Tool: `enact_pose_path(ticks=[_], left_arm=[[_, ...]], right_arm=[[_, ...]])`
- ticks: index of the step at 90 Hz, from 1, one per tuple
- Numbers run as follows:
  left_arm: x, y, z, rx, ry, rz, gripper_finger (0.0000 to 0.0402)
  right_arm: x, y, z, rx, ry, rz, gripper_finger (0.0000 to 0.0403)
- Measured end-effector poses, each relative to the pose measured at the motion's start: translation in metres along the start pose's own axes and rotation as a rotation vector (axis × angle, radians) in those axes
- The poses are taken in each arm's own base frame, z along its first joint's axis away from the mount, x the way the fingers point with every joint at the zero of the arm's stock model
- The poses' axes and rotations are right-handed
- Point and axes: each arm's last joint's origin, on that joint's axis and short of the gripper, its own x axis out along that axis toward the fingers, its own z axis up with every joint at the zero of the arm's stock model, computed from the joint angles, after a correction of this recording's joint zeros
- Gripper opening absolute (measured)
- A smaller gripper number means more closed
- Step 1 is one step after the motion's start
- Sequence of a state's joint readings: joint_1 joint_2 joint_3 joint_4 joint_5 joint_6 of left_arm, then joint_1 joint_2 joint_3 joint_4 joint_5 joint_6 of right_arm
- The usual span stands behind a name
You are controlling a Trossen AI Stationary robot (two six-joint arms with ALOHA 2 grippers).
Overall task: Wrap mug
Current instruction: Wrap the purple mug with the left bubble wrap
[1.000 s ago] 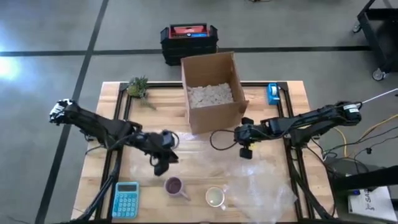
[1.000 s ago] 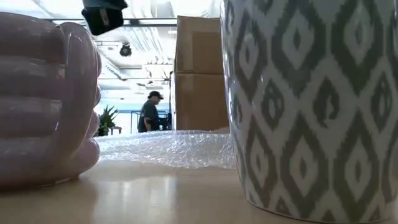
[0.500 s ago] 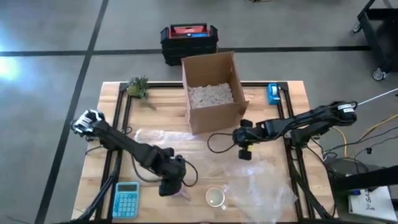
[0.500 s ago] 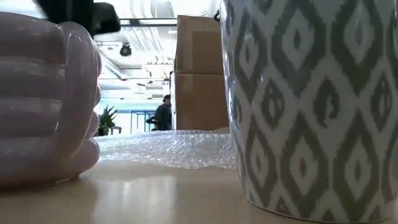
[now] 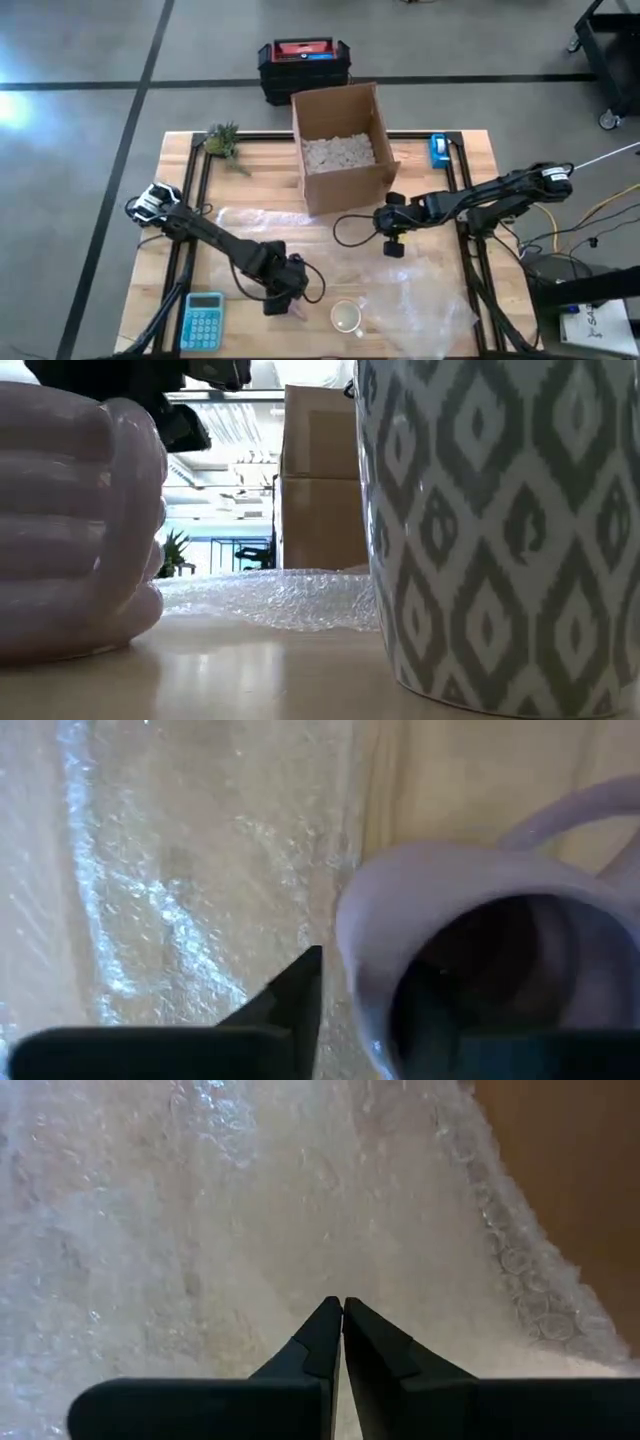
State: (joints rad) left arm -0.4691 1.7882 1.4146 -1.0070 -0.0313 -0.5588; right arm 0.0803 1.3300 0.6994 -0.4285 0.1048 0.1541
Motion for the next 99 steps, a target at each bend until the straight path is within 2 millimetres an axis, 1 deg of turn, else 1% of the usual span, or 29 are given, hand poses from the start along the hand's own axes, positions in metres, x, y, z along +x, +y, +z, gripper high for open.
enact_pose_path(ticks=[5,12,26,31,35,43,48,53,62,68,72,78,86,92,99], left_arm=[[-0.003,0.000,0.001,-0.002,0.007,-0.006,0.0015],[-0.015,-0.002,0.004,-0.005,-0.011,-0.032,0.0015],[-0.059,-0.002,0.013,0.020,-0.086,-0.083,0.0007],[-0.072,0.002,0.015,0.038,-0.123,-0.021,0.0006],[-0.079,0.010,0.018,0.044,-0.145,0.063,0.0006],[-0.084,0.032,0.029,0.019,-0.201,0.197,0.0005],[-0.081,0.047,0.038,-0.016,-0.225,0.245,0.0004],[-0.073,0.063,0.045,-0.043,-0.200,0.271,0.0004],[-0.052,0.089,0.053,-0.084,-0.114,0.285,0.0004],[-0.036,0.100,0.060,-0.104,-0.081,0.228,0.0003],[-0.028,0.104,0.062,-0.107,-0.057,0.201,0.0003],[-0.016,0.109,0.063,-0.099,-0.014,0.214,0.0003],[-0.001,0.111,0.066,-0.092,0.036,0.188,0.0003],[0.003,0.111,0.068,-0.085,0.046,0.159,0.0011],[0.006,0.110,0.069,-0.082,0.044,0.161,0.0032]], right_arm=[[0.000,0.000,-0.001,-0.011,0.008,-0.001,0.0002],[0.000,0.000,-0.001,-0.015,0.012,-0.001,0.0002],[0.000,0.000,-0.001,-0.024,0.014,-0.001,0.0002],[0.000,0.000,-0.001,-0.025,0.013,-0.001,0.0002],[0.000,0.000,0.000,-0.026,0.004,0.000,0.0002],[0.000,0.000,0.000,-0.031,0.001,0.000,0.0002],[0.000,0.000,0.000,-0.035,0.000,0.000,0.0002],[0.000,0.000,0.000,-0.038,0.001,0.000,0.0002],[0.000,0.000,0.000,-0.038,0.001,0.000,0.0002],[0.000,0.000,0.000,-0.041,0.001,0.000,0.0002],[0.000,0.000,0.000,-0.042,0.002,0.000,0.0002],[0.000,0.000,0.000,-0.042,0.003,-0.001,0.0002],[0.000,0.000,0.000,-0.043,0.003,-0.001,0.0002],[0.000,0.000,0.000,-0.043,0.002,0.000,0.0002],[0.000,0.000,0.000,-0.036,0.000,0.000,0.0002]])
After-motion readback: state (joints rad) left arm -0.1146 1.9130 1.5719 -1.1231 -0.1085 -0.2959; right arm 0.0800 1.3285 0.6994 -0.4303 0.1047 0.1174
